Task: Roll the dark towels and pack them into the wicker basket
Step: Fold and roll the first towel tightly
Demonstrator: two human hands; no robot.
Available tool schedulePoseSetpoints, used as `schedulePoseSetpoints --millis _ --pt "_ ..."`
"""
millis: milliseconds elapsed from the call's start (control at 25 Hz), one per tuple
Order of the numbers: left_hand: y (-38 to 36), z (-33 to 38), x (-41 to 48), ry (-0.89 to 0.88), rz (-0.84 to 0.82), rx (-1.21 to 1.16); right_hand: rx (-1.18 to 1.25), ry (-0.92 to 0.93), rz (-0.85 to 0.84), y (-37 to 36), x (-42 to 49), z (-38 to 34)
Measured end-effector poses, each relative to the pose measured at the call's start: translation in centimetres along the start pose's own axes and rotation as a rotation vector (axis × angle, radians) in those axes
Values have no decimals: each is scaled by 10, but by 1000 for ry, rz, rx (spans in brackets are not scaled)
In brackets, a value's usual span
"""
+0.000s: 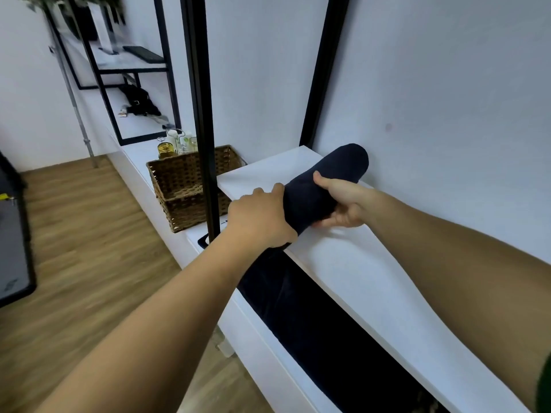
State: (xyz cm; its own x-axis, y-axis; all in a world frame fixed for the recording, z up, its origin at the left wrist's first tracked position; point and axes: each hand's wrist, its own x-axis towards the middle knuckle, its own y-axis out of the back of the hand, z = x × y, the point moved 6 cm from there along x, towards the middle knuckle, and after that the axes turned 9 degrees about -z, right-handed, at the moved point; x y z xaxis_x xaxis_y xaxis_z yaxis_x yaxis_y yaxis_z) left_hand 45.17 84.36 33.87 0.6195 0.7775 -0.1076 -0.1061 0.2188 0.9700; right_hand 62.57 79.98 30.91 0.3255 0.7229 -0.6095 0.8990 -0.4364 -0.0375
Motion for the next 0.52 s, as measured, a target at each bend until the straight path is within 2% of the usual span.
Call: schedulePoseSetpoints --millis 200,400,520 --pt "8 -28 54 195 72 260 42 35 -73 -39 57 -37" --pt "9 -20 131 31 98 393 15 69 -183 -54 110 -76" --pt "12 -32 167 -9 156 475 71 122 -173 -61 131 -85"
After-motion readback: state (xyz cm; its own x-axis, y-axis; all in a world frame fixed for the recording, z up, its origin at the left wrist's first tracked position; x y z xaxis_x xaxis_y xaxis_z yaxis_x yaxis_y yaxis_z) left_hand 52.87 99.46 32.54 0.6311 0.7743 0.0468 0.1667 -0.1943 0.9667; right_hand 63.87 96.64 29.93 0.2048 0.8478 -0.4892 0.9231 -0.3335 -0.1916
